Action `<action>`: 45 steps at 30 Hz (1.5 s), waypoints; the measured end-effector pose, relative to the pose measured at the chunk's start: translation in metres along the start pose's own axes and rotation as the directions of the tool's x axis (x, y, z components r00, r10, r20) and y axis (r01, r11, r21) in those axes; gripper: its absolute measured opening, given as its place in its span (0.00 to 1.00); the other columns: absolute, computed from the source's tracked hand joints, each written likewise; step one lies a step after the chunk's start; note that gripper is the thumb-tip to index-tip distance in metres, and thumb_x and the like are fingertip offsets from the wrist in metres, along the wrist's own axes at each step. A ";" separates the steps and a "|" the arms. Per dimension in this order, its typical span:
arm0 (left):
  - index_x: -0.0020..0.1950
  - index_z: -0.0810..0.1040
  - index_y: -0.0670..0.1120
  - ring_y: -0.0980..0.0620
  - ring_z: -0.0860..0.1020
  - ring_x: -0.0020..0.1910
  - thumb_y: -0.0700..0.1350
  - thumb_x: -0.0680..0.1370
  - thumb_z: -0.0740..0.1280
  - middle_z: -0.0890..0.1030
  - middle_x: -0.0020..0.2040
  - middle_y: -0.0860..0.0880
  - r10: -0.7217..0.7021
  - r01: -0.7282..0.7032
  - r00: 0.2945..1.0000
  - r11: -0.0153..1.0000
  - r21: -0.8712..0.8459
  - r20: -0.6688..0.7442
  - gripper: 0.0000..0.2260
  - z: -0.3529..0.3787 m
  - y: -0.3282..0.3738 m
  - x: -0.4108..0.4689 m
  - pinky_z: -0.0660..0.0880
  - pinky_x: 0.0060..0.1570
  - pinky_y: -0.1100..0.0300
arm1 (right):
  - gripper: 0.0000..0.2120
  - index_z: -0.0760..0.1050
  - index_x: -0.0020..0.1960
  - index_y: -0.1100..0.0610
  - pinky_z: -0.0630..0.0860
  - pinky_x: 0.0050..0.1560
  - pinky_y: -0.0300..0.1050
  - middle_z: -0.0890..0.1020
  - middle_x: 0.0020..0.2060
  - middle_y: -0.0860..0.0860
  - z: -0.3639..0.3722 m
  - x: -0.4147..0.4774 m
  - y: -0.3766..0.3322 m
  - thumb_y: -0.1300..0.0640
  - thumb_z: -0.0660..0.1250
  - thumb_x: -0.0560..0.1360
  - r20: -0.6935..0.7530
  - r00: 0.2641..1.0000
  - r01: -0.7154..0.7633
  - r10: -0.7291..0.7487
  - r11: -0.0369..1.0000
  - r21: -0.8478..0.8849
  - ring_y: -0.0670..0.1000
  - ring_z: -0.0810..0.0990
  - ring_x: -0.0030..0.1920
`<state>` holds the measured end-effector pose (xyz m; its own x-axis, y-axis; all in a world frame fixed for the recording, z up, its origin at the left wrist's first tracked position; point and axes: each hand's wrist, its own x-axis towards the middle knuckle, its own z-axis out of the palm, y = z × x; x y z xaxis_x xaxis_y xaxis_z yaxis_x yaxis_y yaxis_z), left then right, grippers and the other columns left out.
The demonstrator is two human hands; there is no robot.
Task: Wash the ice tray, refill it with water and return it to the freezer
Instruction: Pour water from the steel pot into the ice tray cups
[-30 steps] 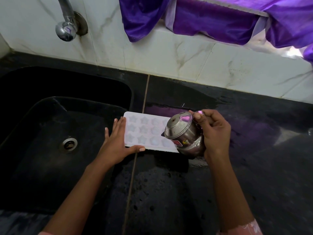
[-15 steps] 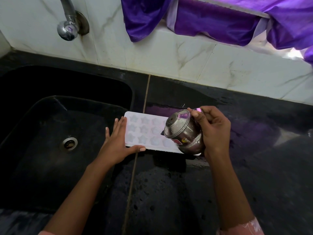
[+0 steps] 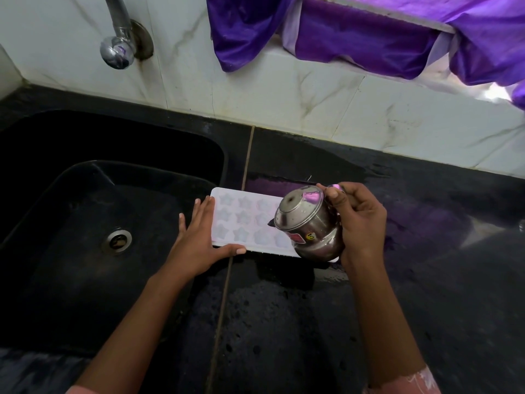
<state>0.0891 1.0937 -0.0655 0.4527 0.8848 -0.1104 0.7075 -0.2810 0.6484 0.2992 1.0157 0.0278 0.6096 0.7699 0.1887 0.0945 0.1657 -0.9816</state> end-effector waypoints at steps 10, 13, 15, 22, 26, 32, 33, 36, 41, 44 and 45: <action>0.76 0.39 0.47 0.63 0.32 0.68 0.63 0.68 0.69 0.41 0.77 0.51 0.002 -0.002 1.000 1.000 -0.001 -0.003 0.51 0.000 -0.001 -0.001 0.31 0.70 0.53 | 0.03 0.75 0.40 0.58 0.75 0.38 0.31 0.83 0.30 0.41 0.016 0.002 -0.004 0.64 0.68 0.69 0.066 0.998 -0.009 0.005 0.998 0.061 0.39 0.81 0.36; 0.76 0.39 0.47 0.62 0.32 0.68 0.64 0.67 0.68 0.40 0.77 0.51 0.003 -0.003 1.000 1.000 0.009 -0.003 0.51 0.001 -0.002 0.001 0.32 0.70 0.52 | 0.05 0.76 0.39 0.56 0.77 0.41 0.36 0.83 0.31 0.44 0.021 0.002 -0.003 0.57 0.70 0.65 0.080 0.997 -0.011 0.007 0.999 0.049 0.45 0.82 0.39; 0.76 0.39 0.46 0.62 0.32 0.68 0.64 0.67 0.68 0.40 0.77 0.51 0.004 -0.004 1.000 1.000 0.012 -0.003 0.51 0.001 -0.001 0.001 0.32 0.70 0.52 | 0.05 0.77 0.38 0.55 0.79 0.43 0.39 0.83 0.32 0.46 0.023 0.002 -0.001 0.57 0.71 0.64 0.091 0.996 -0.020 0.016 0.999 0.037 0.49 0.82 0.41; 0.76 0.39 0.47 0.63 0.30 0.67 0.64 0.68 0.68 0.40 0.77 0.52 0.012 -0.012 1.000 1.000 -0.001 -0.008 0.50 0.000 0.000 -0.001 0.31 0.69 0.54 | 0.07 0.78 0.37 0.52 0.79 0.48 0.51 0.84 0.36 0.53 0.028 0.002 0.003 0.62 0.72 0.68 0.126 0.992 -0.004 0.008 0.999 -0.035 0.57 0.83 0.44; 0.76 0.39 0.47 0.64 0.30 0.65 0.63 0.68 0.68 0.40 0.77 0.51 0.003 -0.003 1.000 1.000 0.002 -0.005 0.50 -0.001 0.002 -0.002 0.31 0.69 0.55 | 0.07 0.78 0.37 0.51 0.79 0.47 0.51 0.84 0.36 0.52 0.030 0.003 0.001 0.63 0.72 0.68 0.136 0.991 0.023 -0.015 0.998 -0.056 0.57 0.84 0.44; 0.76 0.40 0.46 0.63 0.31 0.67 0.63 0.68 0.68 0.41 0.77 0.51 0.014 -0.014 1.000 1.000 0.002 -0.017 0.50 0.000 0.000 -0.002 0.31 0.69 0.55 | 0.08 0.77 0.37 0.51 0.79 0.46 0.48 0.83 0.35 0.49 0.031 0.003 -0.005 0.62 0.72 0.68 0.141 0.989 0.061 -0.048 0.994 -0.090 0.55 0.84 0.44; 0.76 0.40 0.46 0.63 0.31 0.67 0.63 0.68 0.68 0.41 0.77 0.51 0.013 -0.013 1.000 1.000 0.003 -0.017 0.50 0.000 0.000 -0.002 0.30 0.68 0.55 | 0.07 0.77 0.38 0.51 0.80 0.46 0.48 0.83 0.35 0.50 0.031 0.003 -0.005 0.62 0.72 0.68 0.141 0.989 0.066 -0.053 0.994 -0.092 0.55 0.84 0.44; 0.76 0.39 0.46 0.63 0.31 0.67 0.63 0.68 0.68 0.41 0.77 0.51 0.012 -0.011 1.000 1.000 0.010 -0.015 0.50 0.000 0.000 -0.001 0.30 0.68 0.56 | 0.07 0.77 0.38 0.52 0.80 0.46 0.46 0.83 0.36 0.49 0.031 0.003 -0.006 0.62 0.71 0.69 0.143 0.988 0.070 -0.057 0.994 -0.083 0.53 0.84 0.44; 0.76 0.40 0.47 0.63 0.32 0.67 0.63 0.67 0.68 0.41 0.77 0.51 0.021 -0.021 0.999 1.000 -0.002 -0.027 0.50 0.001 -0.002 -0.001 0.30 0.68 0.56 | 0.06 0.77 0.38 0.53 0.79 0.46 0.46 0.84 0.35 0.49 0.030 0.002 -0.001 0.63 0.71 0.69 0.129 0.991 0.025 -0.017 0.998 -0.058 0.54 0.84 0.45; 0.76 0.41 0.47 0.64 0.32 0.67 0.63 0.68 0.68 0.42 0.78 0.51 0.023 -0.023 0.999 1.000 -0.007 -0.028 0.50 0.000 0.000 -0.002 0.31 0.69 0.56 | 0.04 0.77 0.38 0.53 0.79 0.47 0.48 0.84 0.35 0.49 0.031 0.001 0.002 0.60 0.72 0.66 0.110 0.994 -0.024 0.024 1.000 0.002 0.55 0.83 0.44; 0.76 0.40 0.47 0.64 0.32 0.67 0.63 0.68 0.68 0.42 0.78 0.51 0.021 -0.021 0.999 1.000 -0.006 -0.028 0.50 -0.001 0.001 -0.002 0.31 0.69 0.55 | 0.04 0.77 0.38 0.54 0.78 0.47 0.47 0.84 0.34 0.49 0.031 0.000 0.003 0.57 0.72 0.65 0.105 0.994 -0.035 0.033 0.999 0.019 0.55 0.82 0.43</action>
<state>0.0881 1.0916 -0.0645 0.4521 0.8888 -0.0757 0.6942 -0.2973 0.6555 0.2753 1.0357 0.0259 0.5265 0.8353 0.1586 0.0581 0.1507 -0.9869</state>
